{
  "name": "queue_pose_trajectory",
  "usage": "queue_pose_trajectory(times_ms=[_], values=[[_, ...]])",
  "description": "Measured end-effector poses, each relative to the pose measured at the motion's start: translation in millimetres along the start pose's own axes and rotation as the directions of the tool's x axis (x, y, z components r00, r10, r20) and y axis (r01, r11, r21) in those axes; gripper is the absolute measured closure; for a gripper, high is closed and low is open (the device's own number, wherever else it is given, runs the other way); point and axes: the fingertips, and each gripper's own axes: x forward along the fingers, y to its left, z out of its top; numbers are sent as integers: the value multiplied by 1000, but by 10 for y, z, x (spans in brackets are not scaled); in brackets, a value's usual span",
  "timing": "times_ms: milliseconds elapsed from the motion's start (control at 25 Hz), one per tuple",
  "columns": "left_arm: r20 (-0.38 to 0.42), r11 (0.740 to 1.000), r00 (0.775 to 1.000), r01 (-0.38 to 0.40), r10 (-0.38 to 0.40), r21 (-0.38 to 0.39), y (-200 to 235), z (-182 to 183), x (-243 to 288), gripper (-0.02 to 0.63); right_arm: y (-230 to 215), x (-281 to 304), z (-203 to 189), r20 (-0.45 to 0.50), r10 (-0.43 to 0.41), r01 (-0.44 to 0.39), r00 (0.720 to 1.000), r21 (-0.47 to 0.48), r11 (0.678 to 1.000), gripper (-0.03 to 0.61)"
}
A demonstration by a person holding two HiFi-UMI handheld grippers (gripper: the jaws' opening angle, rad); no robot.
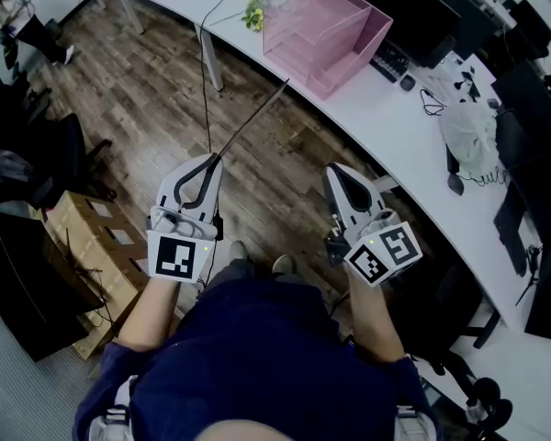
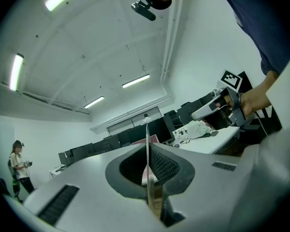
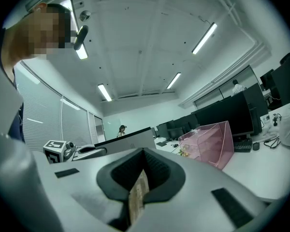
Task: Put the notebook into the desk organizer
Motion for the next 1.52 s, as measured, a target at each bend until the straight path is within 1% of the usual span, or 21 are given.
queue_pose_trajectory(times_ms=[160, 320, 760, 1160, 1520], values=[[1, 1000, 1000, -4, 4, -7, -18, 7, 8, 580, -28, -16, 0, 0, 1, -1, 1000, 5, 1000, 574], [5, 1000, 1000, -8, 8, 5, -42, 26, 8, 580, -45, -40, -5, 1, 7, -7, 1000, 10, 1000, 574], [-13, 1000, 1000, -26, 26, 9, -172, 78, 41, 580, -136, -157, 10, 0, 29, -29, 1000, 17, 999, 574], [-27, 997, 997, -70, 70, 10, -484, 161, 94, 580, -352, -405, 39, -13, 69, -69, 998, 10, 998, 574], [-35, 996, 995, -94, 94, 5, -565, 193, 261, 580, -567, -429, 62, -18, 91, -90, 996, 21, 996, 574]])
